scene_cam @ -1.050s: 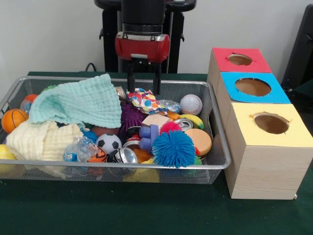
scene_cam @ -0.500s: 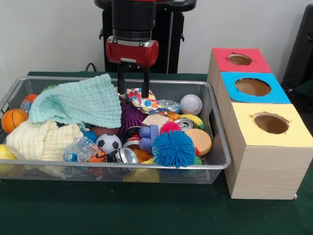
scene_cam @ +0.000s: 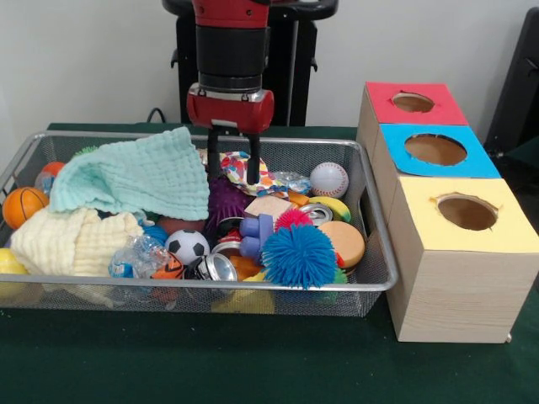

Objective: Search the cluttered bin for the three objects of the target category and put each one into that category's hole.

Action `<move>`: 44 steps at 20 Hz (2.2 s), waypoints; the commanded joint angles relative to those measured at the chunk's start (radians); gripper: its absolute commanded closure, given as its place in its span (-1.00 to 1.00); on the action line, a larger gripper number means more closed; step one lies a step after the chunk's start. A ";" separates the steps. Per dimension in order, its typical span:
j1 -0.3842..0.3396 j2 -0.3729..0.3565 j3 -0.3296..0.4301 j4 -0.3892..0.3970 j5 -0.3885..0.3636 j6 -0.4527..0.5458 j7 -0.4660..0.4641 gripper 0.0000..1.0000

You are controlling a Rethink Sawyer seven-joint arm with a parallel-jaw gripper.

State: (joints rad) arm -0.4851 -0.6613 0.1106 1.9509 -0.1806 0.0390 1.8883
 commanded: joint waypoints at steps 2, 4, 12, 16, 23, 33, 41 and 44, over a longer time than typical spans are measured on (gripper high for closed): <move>-0.012 0.061 0.051 -0.001 0.029 -0.048 0.169 -1.00; -0.007 0.054 0.046 0.019 0.029 -0.050 0.177 -1.00; 0.000 0.045 0.018 0.057 0.006 -0.028 0.156 -1.00; 0.025 0.013 -0.020 0.063 0.000 0.020 0.134 -1.00; 0.035 0.034 -0.042 0.083 -0.024 -0.003 0.117 -1.00; 0.049 0.102 -0.059 0.063 -0.048 -0.095 0.119 1.00; 0.070 0.005 -0.054 0.106 -0.006 -0.044 0.147 1.00; 0.092 -0.074 -0.054 0.140 0.023 0.011 0.161 1.00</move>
State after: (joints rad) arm -0.4219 -0.6381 0.0334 2.0479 -0.1798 0.0298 1.8883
